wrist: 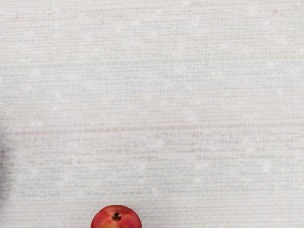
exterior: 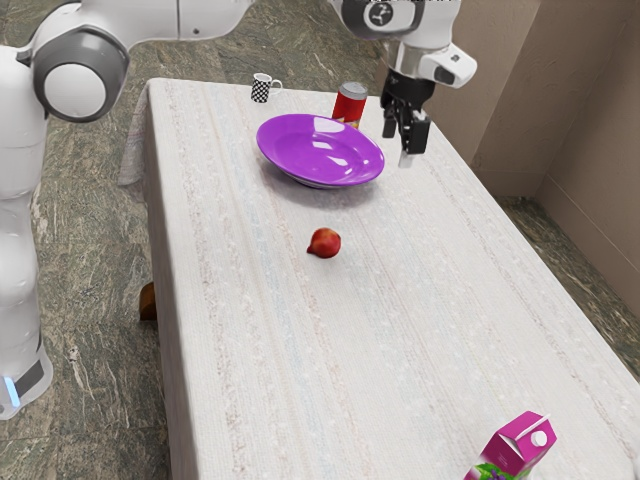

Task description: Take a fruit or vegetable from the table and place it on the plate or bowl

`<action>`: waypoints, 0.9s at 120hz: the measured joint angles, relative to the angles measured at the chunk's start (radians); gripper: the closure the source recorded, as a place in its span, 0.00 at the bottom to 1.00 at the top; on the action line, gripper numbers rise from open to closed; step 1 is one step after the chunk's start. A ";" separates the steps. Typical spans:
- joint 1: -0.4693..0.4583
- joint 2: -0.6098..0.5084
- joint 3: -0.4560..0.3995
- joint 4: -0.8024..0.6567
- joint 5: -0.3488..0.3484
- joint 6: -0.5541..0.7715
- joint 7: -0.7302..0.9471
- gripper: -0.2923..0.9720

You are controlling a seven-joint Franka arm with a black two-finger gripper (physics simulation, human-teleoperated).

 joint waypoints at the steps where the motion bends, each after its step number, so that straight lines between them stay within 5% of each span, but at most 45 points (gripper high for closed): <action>1: 0.000 0.001 0.000 0.000 0.000 0.000 0.000 0.23; 59: 0.004 -0.023 0.003 -0.049 -0.024 -0.059 0.044 0.23; 108: 0.010 -0.243 0.043 -0.478 -0.082 0.092 0.176 0.23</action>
